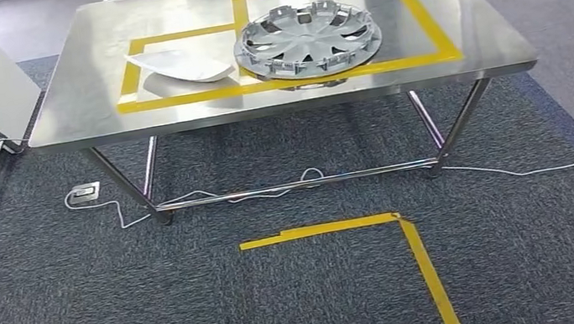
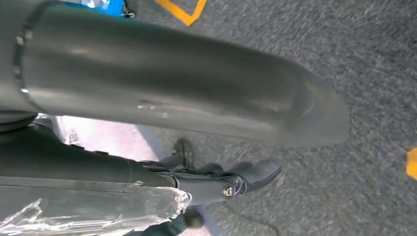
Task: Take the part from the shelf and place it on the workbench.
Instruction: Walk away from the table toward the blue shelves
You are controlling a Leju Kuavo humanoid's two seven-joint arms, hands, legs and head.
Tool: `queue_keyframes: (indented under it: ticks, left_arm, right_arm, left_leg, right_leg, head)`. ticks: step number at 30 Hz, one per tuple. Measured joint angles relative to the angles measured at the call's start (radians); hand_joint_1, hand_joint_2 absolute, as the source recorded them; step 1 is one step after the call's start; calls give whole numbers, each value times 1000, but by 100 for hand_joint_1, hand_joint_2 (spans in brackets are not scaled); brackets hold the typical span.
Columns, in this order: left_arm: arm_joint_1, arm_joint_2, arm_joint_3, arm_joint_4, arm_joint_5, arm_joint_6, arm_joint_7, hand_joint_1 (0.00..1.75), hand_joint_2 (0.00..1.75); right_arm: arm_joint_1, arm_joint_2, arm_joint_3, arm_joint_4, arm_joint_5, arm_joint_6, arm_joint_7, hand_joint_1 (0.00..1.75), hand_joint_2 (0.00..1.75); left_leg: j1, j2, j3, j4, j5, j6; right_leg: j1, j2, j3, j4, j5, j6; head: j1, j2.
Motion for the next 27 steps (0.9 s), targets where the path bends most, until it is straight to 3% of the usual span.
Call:
queue_keyframes:
  ticks: [1, 2, 4, 5, 6, 8, 9, 10, 11, 12, 13, 15, 17, 19, 20, 22, 23, 24, 25, 26, 27]
  left_arm:
    - [-1, 0, 0, 2, 0, 1, -1, 0, 0]
    - [-2, 0, 0, 4, 0, 2, -2, 0, 0]
    - [-3, 0, 0, 10, 0, 2, -3, 0, 0]
    - [-1, -1, 0, 12, 0, 2, -4, 0, 0]
    - [1, -2, 0, 15, -1, 2, -4, 0, 0]
    - [3, -5, 0, 19, -2, 2, -4, 0, 0]
    - [3, -5, 0, 20, -2, 2, -4, 0, 0]
    - [3, -5, 0, 22, -2, 2, -4, 0, 0]
    - [2, -5, 0, 23, -2, 3, -4, 0, 0]
    - [2, -5, 0, 24, -3, 4, -5, 0, 0]
    - [2, -5, 0, 25, -3, 6, -5, 0, 0]
    - [-1, -2, 0, 26, -3, 8, -6, 0, 0]
    - [-5, 0, 0, 28, -3, 12, -8, 0, 0]
    - [-5, -1, 0, 33, -3, 14, -8, 0, 0]
    - [-4, -1, 1, 35, -3, 15, -8, 0, 0]
    - [-3, -2, 1, 38, -2, 19, -5, 0, 0]
    - [-3, -1, 2, 39, -1, 22, -2, 0, 0]
    - [-3, -1, 3, 40, 0, 25, 2, 0, 0]
    - [-3, 0, 4, 42, 0, 27, 4, 0, 0]
    - [-3, 0, 5, 44, 0, 27, 5, 0, 0]
    - [-3, 0, 6, 45, 0, 28, 4, 0, 0]
  right_arm:
    - [-7, 2, -2, 19, 0, 1, 0, 0, 0]
    - [-13, 3, -3, 36, -1, 2, 0, 0, 0]
    - [-22, 6, -6, 68, -1, 4, 1, 0, 0]
    - [-25, 7, -7, 78, -1, 5, 2, 0, 0]
    - [-26, 8, -9, 87, -1, 6, 3, 0, 0]
    - [-28, 8, -11, 99, -2, 6, 4, 0, 0]
    - [-29, 8, -12, 105, -2, 7, 5, 0, 0]
    - [-31, 8, -12, 110, -2, 8, 4, 0, 0]
    - [-32, 9, -12, 115, -3, 8, 2, 0, 0]
    - [-33, 9, -13, 119, -4, 8, -1, 0, 0]
    - [-33, 10, -13, 121, -4, 6, -4, 0, 0]
    - [-35, 12, -14, 125, -5, 0, -12, 0, 0]
    - [-38, 14, -16, 128, -6, -7, -18, 0, 0]
    - [-42, 15, -20, 133, -9, -11, -22, 0, 0]
    - [-43, 15, -22, 134, -11, -13, -23, 0, 0]
    - [-42, 15, -27, 136, -19, -17, -27, 0, 0]
    - [-43, 15, -30, 137, -26, -18, -31, 0, 0]
    - [-43, 15, -34, 137, -32, -19, -35, 0, 0]
    - [-43, 15, -38, 137, -38, -21, -40, 0, 0]
    - [-43, 15, -43, 137, -43, -23, -45, 0, 0]
    - [-43, 15, -47, 138, -47, -24, -49, 0, 0]
  left_leg:
    - [0, 0, -5, 5, 10, -4]
    - [2, 0, -9, 8, 19, -9]
    - [8, -1, -19, 14, 20, -19]
    - [10, -2, -28, 33, -10, -25]
    - [13, -3, -39, 70, -59, -29]
    - [16, -3, -62, 195, -175, -35]
    - [17, -3, -67, 259, -205, -35]
    - [17, -3, -62, 303, -208, -34]
    - [15, -3, -44, 318, -189, -30]
    - [13, -3, -8, 294, -159, -26]
    - [11, -3, 42, 240, -137, -21]
    - [5, -3, 158, 83, -149, -8]
    - [-1, -3, 211, -9, -179, 3]
    - [-2, -2, 204, -23, -169, 11]
    - [-1, 0, 197, -26, -159, 17]
    - [2, 2, 178, -30, -137, 26]
    - [2, 2, 165, -30, -127, 29]
    - [2, 2, 153, -29, -117, 29]
    - [2, 3, 139, -28, -107, 27]
    - [2, 4, 127, -27, -97, 25]
    - [2, 5, 114, -26, -89, 22]
  right_leg:
    - [2, 2, 40, -58, -20, -3]
    - [5, 4, 54, -85, -29, -9]
    - [8, 0, 33, -78, -16, -25]
    - [8, -4, 19, -75, -6, -36]
    - [8, -7, 3, -74, 7, -45]
    - [13, -10, -32, -71, 35, -54]
    - [16, -11, -50, -68, 49, -55]
    - [19, -11, -70, -62, 62, -55]
    - [21, -12, -91, -55, 74, -55]
    - [22, -12, -112, -47, 85, -54]
    - [22, -12, -131, -39, 94, -52]
    - [23, -11, -156, -27, 110, -45]
    - [22, -13, -168, -24, 128, -35]
    - [19, -12, -177, -22, 138, -23]
    - [17, -10, -185, -10, 122, -18]
    - [15, -6, -213, 68, 38, -10]
    - [14, -5, -231, 129, -11, -7]
    - [12, -5, -245, 193, -42, -3]
    - [11, -5, -250, 240, -47, 0]
    - [9, -5, -243, 257, -29, 2]
    - [7, -5, -217, 238, 1, 3]
  head:
    - [0, 0]
    - [-1, 0]
    - [0, 0]
    - [-2, 0]
    - [-6, 0]
    - [-11, 0]
    - [-12, 0]
    - [-12, 0]
    - [-12, 0]
    - [-12, 0]
    - [-12, 0]
    - [-12, 0]
    - [-11, 0]
    - [-11, 0]
    - [-10, 0]
    - [-6, 0]
    - [-4, 0]
    - [-3, 0]
    - [-3, 0]
    - [-3, 0]
    - [-3, 0]
